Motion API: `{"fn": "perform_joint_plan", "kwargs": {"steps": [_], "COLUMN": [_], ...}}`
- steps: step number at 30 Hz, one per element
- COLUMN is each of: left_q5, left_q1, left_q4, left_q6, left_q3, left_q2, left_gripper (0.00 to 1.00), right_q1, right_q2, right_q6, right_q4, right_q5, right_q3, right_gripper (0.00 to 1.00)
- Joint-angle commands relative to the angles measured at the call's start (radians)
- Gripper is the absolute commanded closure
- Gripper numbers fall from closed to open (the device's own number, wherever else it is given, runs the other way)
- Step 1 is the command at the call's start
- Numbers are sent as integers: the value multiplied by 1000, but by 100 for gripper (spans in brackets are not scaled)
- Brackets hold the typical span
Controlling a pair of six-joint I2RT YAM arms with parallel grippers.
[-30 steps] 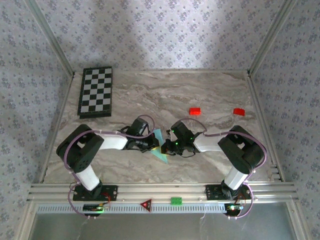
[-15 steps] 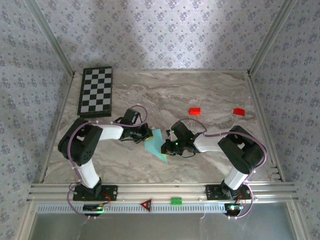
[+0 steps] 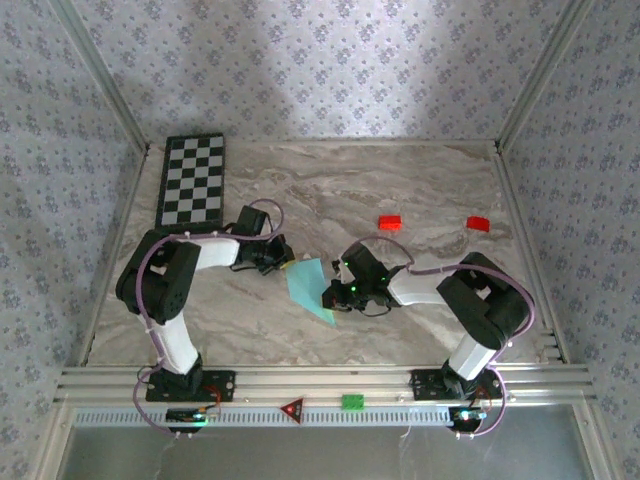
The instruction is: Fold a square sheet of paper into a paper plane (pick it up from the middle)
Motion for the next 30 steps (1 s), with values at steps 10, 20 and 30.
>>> {"fn": "perform_joint_plan", "kwargs": {"steps": [10, 20, 30], "left_q5": [-67, -188, -203], "left_q1": [-11, -177, -265], "left_q4": [-38, -58, -15], "left_q6": [-20, -33, -11], "left_q3": [-82, -152, -113], "left_q2": [-184, -342, -216], "left_gripper": [99, 95, 95], "right_q1": [-2, -28, -5], "right_q2": [-51, -371, -454], "right_q6": [-109, 69, 240], "right_q4": [-289, -217, -211], "right_q5": [11, 102, 58], "right_q3": [54, -90, -212], "right_gripper": [94, 69, 62]}}
